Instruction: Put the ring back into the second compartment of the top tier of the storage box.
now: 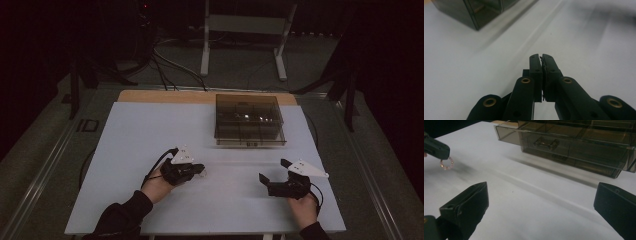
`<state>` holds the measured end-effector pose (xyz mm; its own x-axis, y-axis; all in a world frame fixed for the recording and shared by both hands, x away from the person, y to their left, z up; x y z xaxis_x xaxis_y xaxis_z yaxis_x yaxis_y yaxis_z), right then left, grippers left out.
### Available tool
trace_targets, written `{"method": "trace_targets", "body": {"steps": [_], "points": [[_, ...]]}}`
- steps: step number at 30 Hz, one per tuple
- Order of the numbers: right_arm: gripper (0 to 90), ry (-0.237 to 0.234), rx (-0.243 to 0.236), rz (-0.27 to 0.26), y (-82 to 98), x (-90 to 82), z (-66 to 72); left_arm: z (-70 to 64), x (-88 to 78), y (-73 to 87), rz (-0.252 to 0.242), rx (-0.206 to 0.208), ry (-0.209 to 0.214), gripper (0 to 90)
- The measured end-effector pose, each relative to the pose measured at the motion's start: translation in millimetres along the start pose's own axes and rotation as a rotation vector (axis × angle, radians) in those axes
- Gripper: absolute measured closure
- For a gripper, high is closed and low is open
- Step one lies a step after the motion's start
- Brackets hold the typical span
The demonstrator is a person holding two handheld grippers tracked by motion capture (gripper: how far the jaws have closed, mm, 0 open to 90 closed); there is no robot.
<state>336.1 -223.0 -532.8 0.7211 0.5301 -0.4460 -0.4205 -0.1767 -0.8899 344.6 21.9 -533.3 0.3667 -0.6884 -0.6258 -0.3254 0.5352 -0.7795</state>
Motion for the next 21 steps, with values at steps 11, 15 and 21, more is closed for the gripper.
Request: {"method": "trace_targets", "body": {"steps": [11,15,21], "points": [[0.1,-0.002,0.0,0.0,-0.1,0.0,0.4,-0.6,2.5,-24.7,-0.026,0.037,0.02,87.5],[0.1,-0.002,0.0,0.0,0.0,0.1,0.7,0.1,3.4,-34.2,-0.038,0.034,0.028,87.5],[0.1,-0.005,-0.002,-0.003,-0.7,-0.3,1.6,0.1,5.0,-45.3,-0.057,0.032,0.043,87.5]]}}
Point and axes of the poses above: each handheld gripper's, and its own axes: x roughly forward along the jaws, y roughly out of its underside, z roughly to its left, the point moved 10 cm from there along x, roughly forward along the jaws
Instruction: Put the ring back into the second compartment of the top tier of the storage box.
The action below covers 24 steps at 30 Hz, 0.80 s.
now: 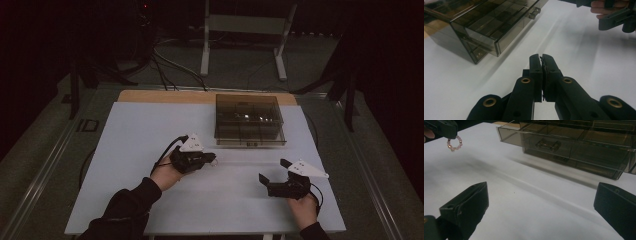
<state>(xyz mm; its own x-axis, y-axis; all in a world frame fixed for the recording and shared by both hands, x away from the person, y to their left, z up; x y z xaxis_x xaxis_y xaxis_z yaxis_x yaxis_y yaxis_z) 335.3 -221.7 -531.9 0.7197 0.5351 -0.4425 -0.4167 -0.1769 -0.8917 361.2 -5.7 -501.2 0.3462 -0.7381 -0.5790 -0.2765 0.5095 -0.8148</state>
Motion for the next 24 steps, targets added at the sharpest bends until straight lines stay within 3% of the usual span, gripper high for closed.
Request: {"method": "trace_targets", "body": {"steps": [14,24], "points": [[0.1,-0.005,-0.008,-0.003,-0.4,-0.7,1.7,-3.7,16.7,-25.0,-0.015,0.02,0.02,87.5],[0.1,-0.007,-0.004,-0.005,-0.8,-1.8,1.6,0.8,25.7,-39.0,-0.021,0.033,0.015,87.5]]}}
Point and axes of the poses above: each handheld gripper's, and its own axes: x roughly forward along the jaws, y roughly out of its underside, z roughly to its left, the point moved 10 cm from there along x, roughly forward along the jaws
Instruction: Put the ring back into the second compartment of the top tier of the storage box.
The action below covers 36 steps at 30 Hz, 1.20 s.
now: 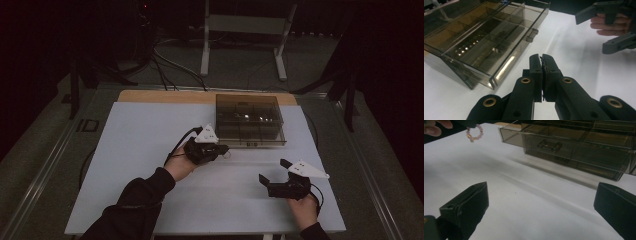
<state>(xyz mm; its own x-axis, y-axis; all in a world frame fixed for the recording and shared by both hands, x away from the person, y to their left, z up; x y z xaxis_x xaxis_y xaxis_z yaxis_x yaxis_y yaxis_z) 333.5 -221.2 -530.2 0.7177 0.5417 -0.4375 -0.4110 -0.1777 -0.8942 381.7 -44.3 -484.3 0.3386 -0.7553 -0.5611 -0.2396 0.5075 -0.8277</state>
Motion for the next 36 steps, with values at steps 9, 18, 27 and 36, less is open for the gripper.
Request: {"method": "trace_targets", "body": {"steps": [9,18,27,36], "points": [[0.1,-0.002,0.0,-0.005,-0.8,-0.9,0.1,6.3,4.2,-15.6,-0.014,-0.003,0.004,87.4],[0.1,-0.005,0.005,-0.007,-0.7,-1.4,-0.6,12.3,11.9,-28.8,-0.026,-0.009,0.008,87.4],[0.1,-0.005,0.005,-0.009,-0.9,-2.0,-1.1,13.6,24.5,-38.6,-0.026,-0.015,0.019,87.4],[0.1,-0.003,0.007,-0.012,-1.4,-3.2,-1.8,12.7,36.6,-47.7,-0.032,-0.01,0.028,87.4]]}}
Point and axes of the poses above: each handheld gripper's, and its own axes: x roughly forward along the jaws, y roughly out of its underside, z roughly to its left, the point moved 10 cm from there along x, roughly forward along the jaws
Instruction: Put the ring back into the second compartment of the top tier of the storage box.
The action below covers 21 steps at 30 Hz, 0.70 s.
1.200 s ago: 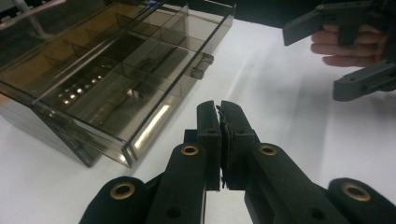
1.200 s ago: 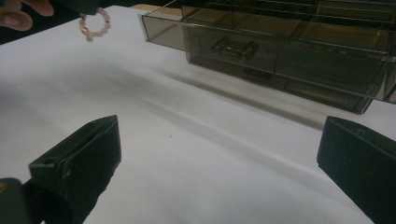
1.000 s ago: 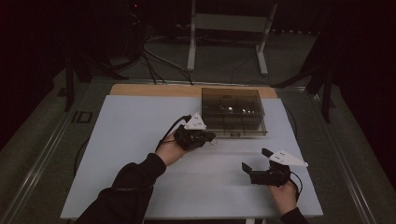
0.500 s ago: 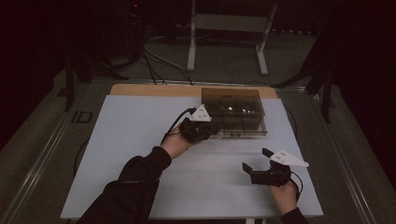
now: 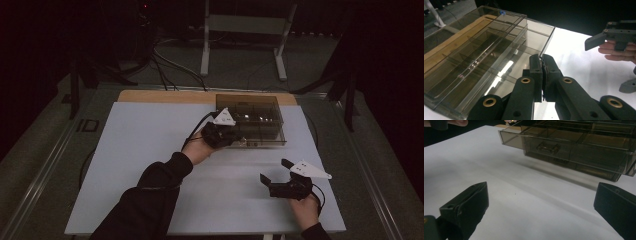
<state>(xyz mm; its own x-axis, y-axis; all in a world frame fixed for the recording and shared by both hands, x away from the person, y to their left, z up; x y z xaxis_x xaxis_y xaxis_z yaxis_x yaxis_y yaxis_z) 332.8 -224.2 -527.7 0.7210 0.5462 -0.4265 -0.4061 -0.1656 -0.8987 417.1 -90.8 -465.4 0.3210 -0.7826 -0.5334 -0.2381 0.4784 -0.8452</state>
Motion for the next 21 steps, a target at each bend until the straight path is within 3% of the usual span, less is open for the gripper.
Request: {"method": "trace_targets", "body": {"steps": [15,21], "points": [[0.1,-0.006,0.0,-0.007,-0.9,-0.5,0.1,5.5,18.4,-12.2,-0.004,-0.021,0.0,87.3],[0.1,-0.008,0.002,-0.008,-1.4,-1.1,0.9,11.7,24.7,-14.2,0.002,-0.033,-0.022,87.2]]}}
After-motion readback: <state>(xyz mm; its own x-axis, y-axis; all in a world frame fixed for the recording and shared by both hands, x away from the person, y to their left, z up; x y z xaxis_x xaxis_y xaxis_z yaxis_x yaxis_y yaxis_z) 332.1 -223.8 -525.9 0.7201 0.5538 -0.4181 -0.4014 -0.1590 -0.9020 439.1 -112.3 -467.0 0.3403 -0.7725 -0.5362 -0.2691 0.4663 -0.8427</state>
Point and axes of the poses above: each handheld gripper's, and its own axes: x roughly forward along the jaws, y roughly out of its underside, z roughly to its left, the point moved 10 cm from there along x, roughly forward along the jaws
